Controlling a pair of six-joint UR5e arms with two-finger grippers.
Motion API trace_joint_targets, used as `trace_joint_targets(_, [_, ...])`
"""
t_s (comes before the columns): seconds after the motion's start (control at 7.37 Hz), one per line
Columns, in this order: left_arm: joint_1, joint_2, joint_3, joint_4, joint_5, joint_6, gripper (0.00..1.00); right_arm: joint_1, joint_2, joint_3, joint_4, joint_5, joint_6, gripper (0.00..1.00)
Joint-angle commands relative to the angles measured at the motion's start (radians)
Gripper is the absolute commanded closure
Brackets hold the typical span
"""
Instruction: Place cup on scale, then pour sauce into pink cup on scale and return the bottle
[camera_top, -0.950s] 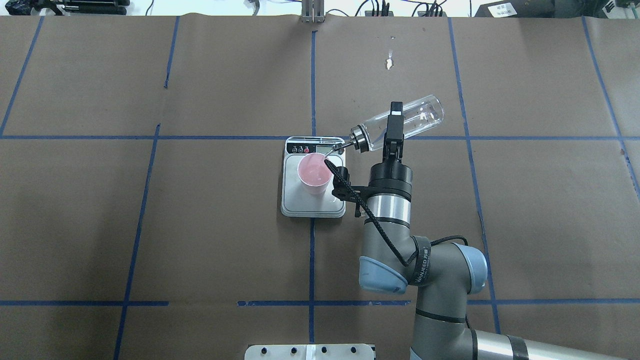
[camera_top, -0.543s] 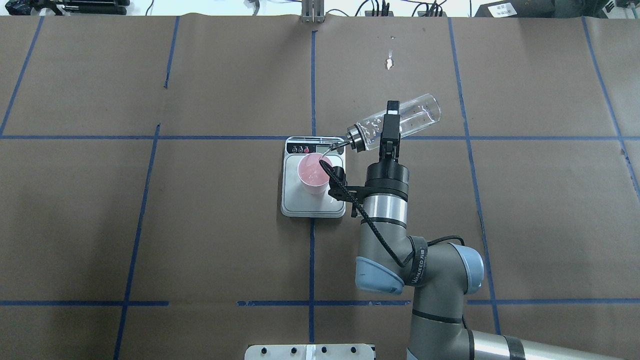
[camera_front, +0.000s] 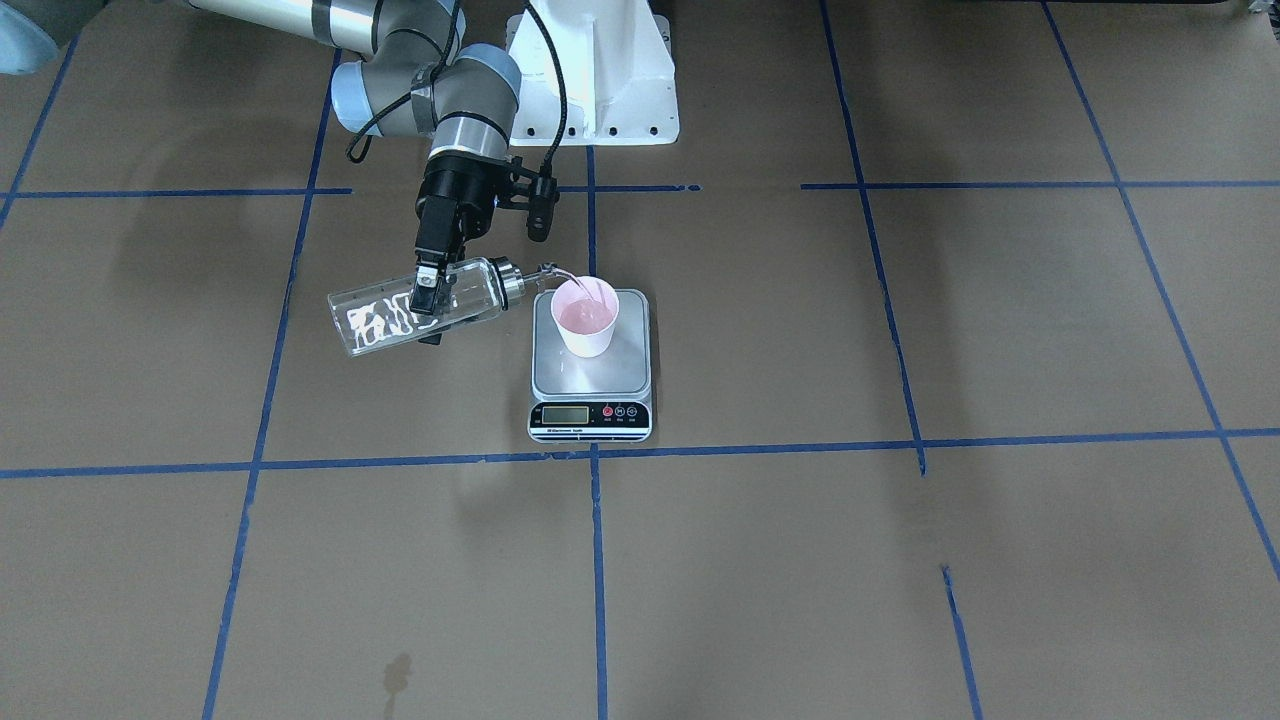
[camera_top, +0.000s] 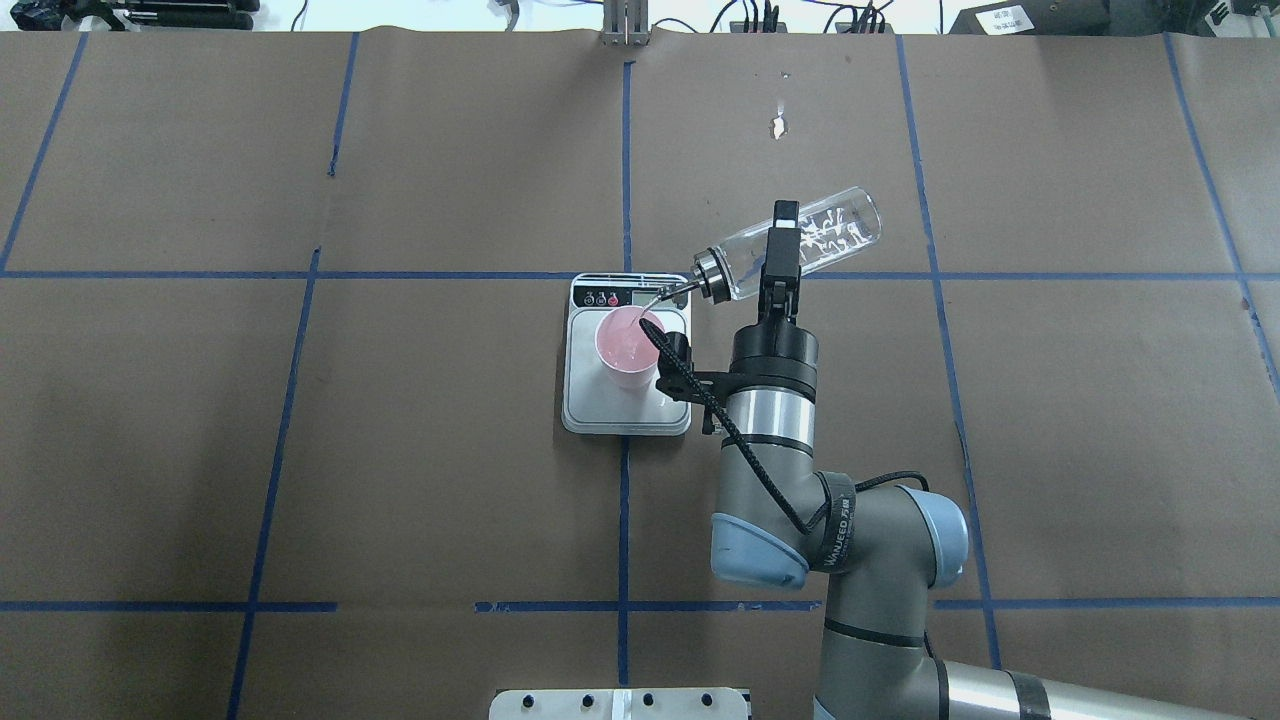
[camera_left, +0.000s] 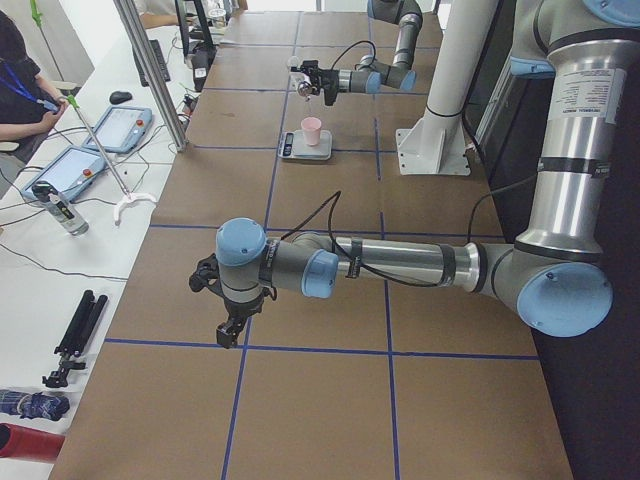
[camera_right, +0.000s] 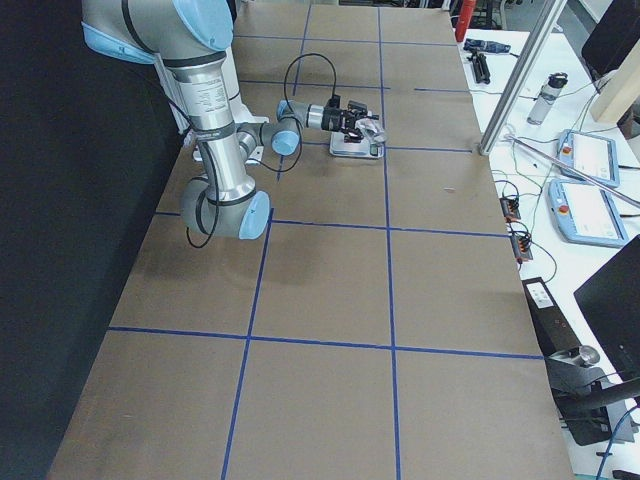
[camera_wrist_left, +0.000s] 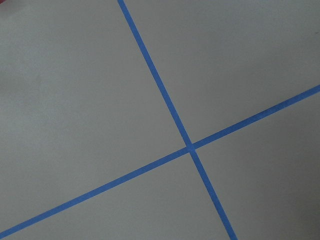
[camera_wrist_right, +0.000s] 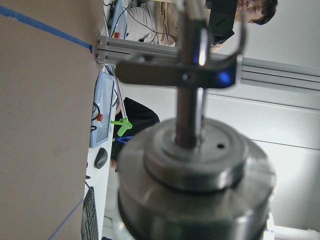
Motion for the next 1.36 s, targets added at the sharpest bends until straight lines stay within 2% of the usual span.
trace_joint_targets(0.0, [-0.001, 0.000, 0.000, -0.001, 0.000, 0.000, 0.00, 0.001, -0.001, 0.001, 0.002, 0.000, 0.001, 1.00])
trace_joint_targets(1.22, [-0.001, -0.006, 0.000, 0.001, -0.002, 0.000, 0.00, -0.001, -0.003, 0.004, 0.005, 0.009, 0.087, 1.00])
